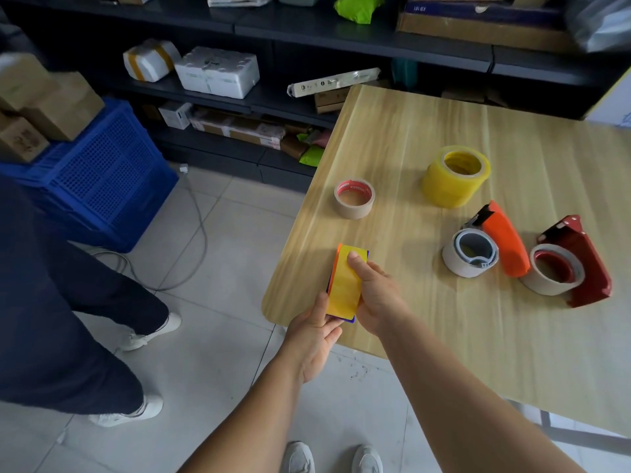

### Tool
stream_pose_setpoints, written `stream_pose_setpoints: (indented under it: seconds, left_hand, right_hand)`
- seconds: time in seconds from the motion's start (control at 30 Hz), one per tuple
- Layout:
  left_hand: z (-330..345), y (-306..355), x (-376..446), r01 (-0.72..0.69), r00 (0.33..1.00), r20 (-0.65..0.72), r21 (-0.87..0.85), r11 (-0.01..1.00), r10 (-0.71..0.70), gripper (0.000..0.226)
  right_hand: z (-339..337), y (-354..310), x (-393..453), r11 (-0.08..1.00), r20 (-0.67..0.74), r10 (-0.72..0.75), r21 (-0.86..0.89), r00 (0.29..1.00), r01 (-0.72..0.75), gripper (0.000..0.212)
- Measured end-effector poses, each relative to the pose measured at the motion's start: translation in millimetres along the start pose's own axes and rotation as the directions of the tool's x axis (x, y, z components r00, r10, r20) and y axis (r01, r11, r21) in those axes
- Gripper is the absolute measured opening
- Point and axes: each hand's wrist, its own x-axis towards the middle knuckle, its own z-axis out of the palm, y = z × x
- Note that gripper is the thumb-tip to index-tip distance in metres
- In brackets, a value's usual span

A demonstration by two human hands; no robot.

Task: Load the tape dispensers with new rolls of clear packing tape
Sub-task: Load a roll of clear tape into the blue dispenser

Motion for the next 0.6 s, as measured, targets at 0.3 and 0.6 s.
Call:
stream_pose_setpoints:
  seconds: [0.3,0.6]
  left_hand:
    - [-7,11,5,-0.009,0.998,-0.066,0.213,0.977,0.023,0.031]
    - [-3,42,-9,-0.248,0.936,-0.023,0.668,0.702,0.352,0.027]
  right_hand:
    - [-2,8,13,0.996,-0.061,-0.062,-0.067,0.996,0.058,0.071]
    - [11,10,8,0.982,-0.121,-0.104,-0.173,0.987,0.082,0.07]
